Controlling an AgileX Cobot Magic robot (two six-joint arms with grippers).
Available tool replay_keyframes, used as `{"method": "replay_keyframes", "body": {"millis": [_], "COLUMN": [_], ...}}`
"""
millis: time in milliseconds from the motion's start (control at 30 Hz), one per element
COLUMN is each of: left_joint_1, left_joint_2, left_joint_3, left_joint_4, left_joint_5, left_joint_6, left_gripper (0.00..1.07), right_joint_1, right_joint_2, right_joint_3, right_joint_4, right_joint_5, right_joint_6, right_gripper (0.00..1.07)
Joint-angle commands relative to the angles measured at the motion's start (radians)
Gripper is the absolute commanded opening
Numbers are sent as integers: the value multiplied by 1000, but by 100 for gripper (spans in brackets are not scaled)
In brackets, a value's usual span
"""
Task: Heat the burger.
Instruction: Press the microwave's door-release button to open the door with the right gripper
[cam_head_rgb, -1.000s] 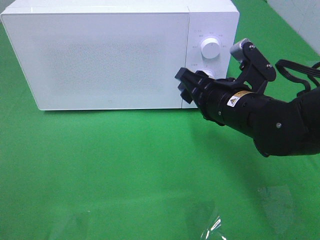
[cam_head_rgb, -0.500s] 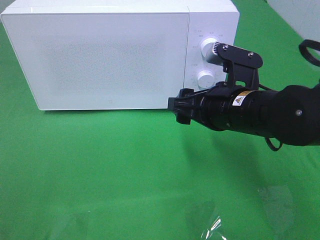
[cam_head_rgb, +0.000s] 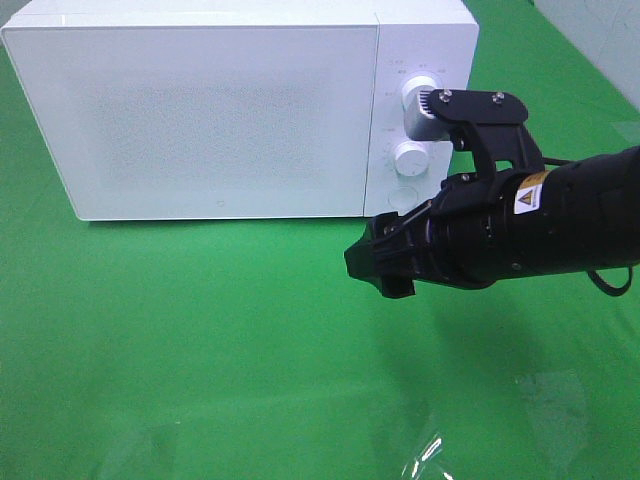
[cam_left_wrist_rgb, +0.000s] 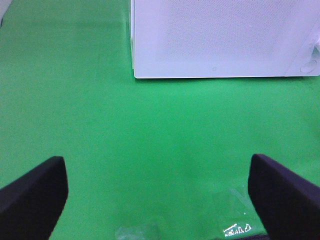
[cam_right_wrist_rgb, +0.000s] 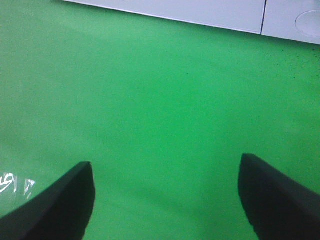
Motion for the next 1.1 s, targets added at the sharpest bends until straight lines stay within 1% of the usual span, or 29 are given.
{"method": "replay_keyframes", "body": {"millis": [33,167,300,333,367,400,433,500,600,633,667,733,833,867,900,967,1000,1033,1100], "left_joint_1": [2,2,2,2,2,2,2,2,2,2,2,2,2,2,2,2,2,2,2], "left_joint_2": [-17,-17,-17,-17,-17,-17,-17,-17,-17,-17,-17,-17,-17,-17,-17,-17,-17,-17,-17], "left_joint_3": [3,3,3,3,3,3,3,3,3,3,3,3,3,3,3,3,3,3,3], "left_joint_4": [-5,-5,-5,-5,-5,-5,-5,-5,-5,-5,-5,-5,-5,-5,-5,-5,-5,-5,-5], "left_joint_5": [-8,-8,-8,-8,-8,-8,-8,-8,-8,-8,-8,-8,-8,-8,-8,-8,-8,-8,-8], "left_joint_6": [-4,-4,-4,-4,-4,-4,-4,-4,-4,-4,-4,-4,-4,-4,-4,-4,-4,-4,-4], "left_gripper": [90,90,90,90,90,90,90,90,90,90,90,90,90,90,90,90,90,90,90], "right_joint_1": [-1,-1,-1,-1,-1,-1,-1,-1,-1,-1,-1,-1,-1,-1,-1,-1,-1,-1,-1], "right_joint_2": [-45,-126,-161,-186,-186,-210,-210,-263,-277,-312,-312,-405,-435,-492,-492,-608,-608,-657,-683], "right_joint_3": [0,0,0,0,0,0,0,0,0,0,0,0,0,0,0,0,0,0,0], "right_joint_4": [-16,-16,-29,-65,-65,-116,-116,-233,-263,-314,-314,-384,-392,-402,-402,-405,-405,-407,-407], "right_joint_5": [69,187,239,281,281,321,321,403,427,476,476,546,566,590,590,645,645,674,689], "right_joint_6": [-18,-18,-16,8,8,34,34,119,139,170,170,200,200,205,205,207,207,212,216], "right_gripper": [76,76,76,76,76,76,76,76,76,76,76,76,76,76,76,76,76,76,76]}}
